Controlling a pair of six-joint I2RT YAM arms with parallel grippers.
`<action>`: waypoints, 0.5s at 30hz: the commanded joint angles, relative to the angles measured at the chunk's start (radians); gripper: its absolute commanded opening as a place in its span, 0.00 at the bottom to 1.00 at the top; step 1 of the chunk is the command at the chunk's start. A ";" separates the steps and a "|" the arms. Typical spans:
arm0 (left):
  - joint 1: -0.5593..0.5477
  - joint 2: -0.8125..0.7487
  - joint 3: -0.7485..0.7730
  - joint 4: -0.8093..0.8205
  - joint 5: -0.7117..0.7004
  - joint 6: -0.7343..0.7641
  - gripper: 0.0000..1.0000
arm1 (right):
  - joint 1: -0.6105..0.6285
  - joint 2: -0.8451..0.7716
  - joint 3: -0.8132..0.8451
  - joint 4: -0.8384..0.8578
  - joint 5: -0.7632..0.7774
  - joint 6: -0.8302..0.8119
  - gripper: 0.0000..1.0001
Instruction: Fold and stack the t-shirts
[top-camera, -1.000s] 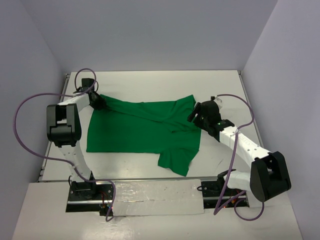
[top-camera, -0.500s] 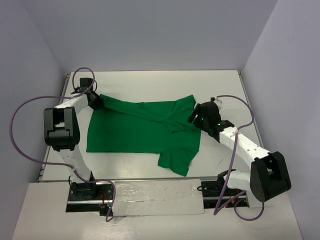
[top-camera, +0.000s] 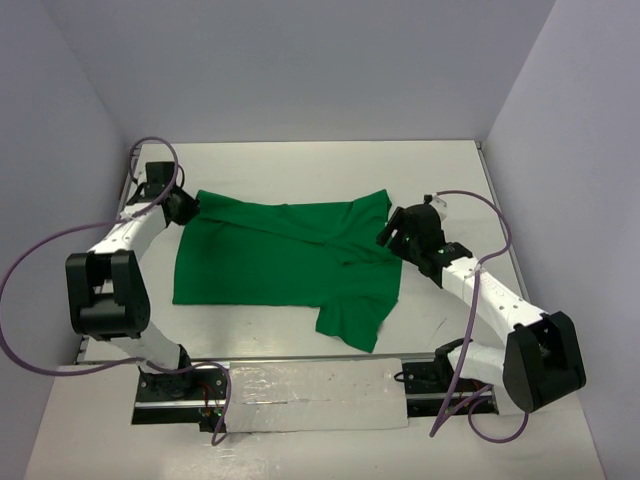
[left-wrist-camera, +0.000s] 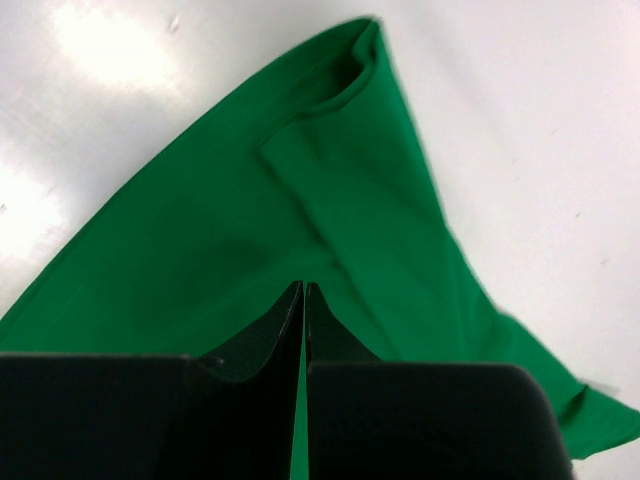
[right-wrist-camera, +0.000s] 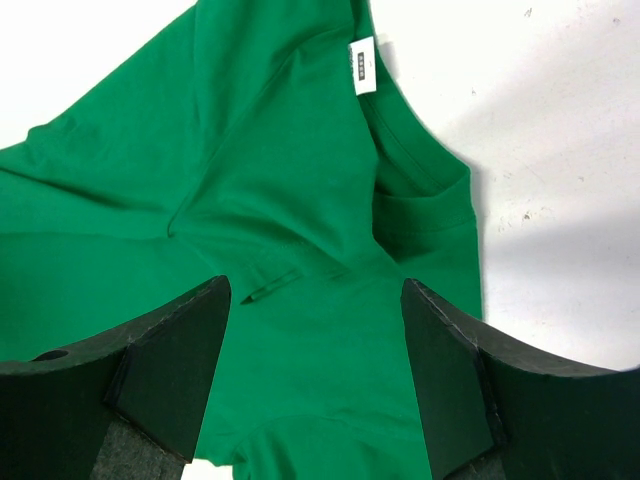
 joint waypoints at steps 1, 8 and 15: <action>-0.005 -0.097 -0.086 0.017 -0.026 -0.028 0.10 | -0.005 -0.051 -0.022 -0.013 0.032 -0.011 0.77; -0.037 -0.002 -0.066 0.029 0.016 -0.003 0.22 | -0.006 -0.053 -0.037 -0.008 0.020 -0.009 0.77; -0.057 0.134 0.028 0.068 0.004 -0.043 0.58 | -0.005 -0.067 -0.035 -0.021 0.023 -0.011 0.77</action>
